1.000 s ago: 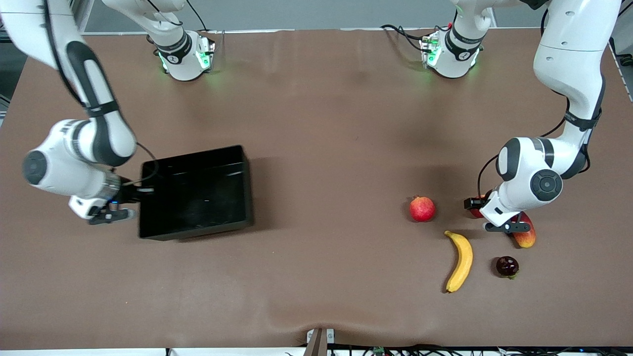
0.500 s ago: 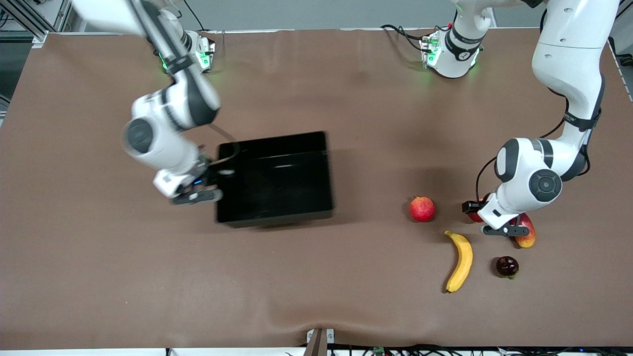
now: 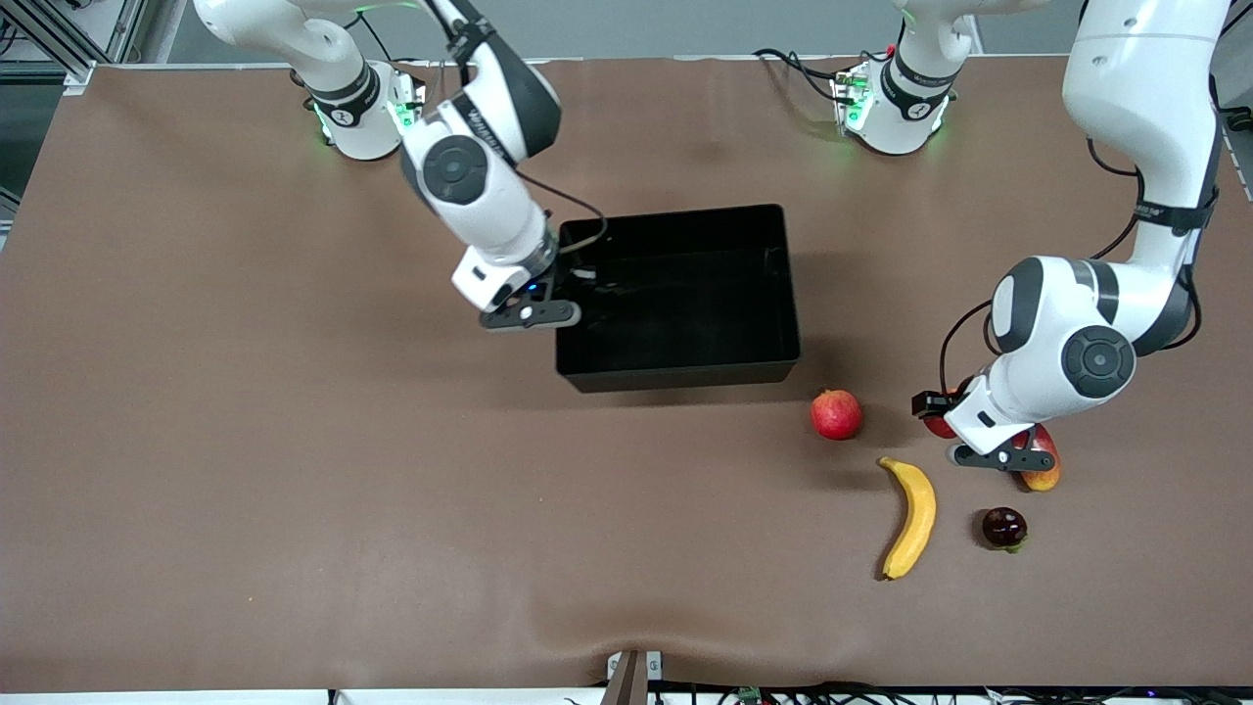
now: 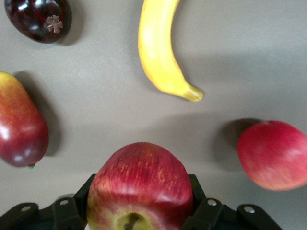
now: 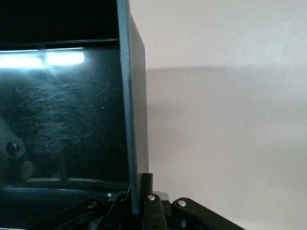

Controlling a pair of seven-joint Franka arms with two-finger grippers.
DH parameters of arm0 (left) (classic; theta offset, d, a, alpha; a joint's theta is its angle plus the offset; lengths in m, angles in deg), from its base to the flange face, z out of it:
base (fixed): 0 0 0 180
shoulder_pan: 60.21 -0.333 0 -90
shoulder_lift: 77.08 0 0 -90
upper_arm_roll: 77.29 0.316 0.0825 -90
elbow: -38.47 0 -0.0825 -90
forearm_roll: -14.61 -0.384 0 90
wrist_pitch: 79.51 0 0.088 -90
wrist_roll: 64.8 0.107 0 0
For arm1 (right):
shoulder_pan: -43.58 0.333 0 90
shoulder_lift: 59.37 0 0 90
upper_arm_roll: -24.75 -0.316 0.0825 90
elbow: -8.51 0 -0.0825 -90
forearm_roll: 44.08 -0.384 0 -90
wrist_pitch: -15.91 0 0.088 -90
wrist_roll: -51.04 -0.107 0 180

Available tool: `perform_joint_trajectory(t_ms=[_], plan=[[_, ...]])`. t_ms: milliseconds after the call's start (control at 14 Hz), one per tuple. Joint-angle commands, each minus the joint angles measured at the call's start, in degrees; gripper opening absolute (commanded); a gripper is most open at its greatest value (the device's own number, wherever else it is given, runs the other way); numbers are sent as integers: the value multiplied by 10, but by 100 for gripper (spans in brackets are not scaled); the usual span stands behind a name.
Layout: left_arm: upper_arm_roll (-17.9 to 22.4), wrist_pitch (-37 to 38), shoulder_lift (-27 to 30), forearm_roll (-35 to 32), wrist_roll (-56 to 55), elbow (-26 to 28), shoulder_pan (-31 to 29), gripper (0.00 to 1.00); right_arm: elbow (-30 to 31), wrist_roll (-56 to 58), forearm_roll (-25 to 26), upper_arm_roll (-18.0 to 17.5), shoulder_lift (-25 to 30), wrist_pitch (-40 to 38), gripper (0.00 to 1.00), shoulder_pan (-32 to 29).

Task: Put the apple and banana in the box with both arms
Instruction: 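Grasp the apple with the left gripper while the right gripper drags the tray, then lift the apple with the left gripper while the right gripper releases the tray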

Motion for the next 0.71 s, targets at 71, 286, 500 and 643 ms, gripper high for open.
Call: perform_joint_trajectory(t_ms=[71,286,500,643], plan=[[-20,68,23,-1,2,-25,-5,0,-56,-45,17,9,-71,0,0,43],[-46,73,40,11,-1,-25,-5,0,-59,-46,42,9,-92,7,0,47],[-50,80,48,37,-2,-23,-3,0,-59,-64,41,9,-111,36,10,53],[-67,109,48,41,-36,-24,-4,0,-60,-88,41,9,-118,43,44,60]])
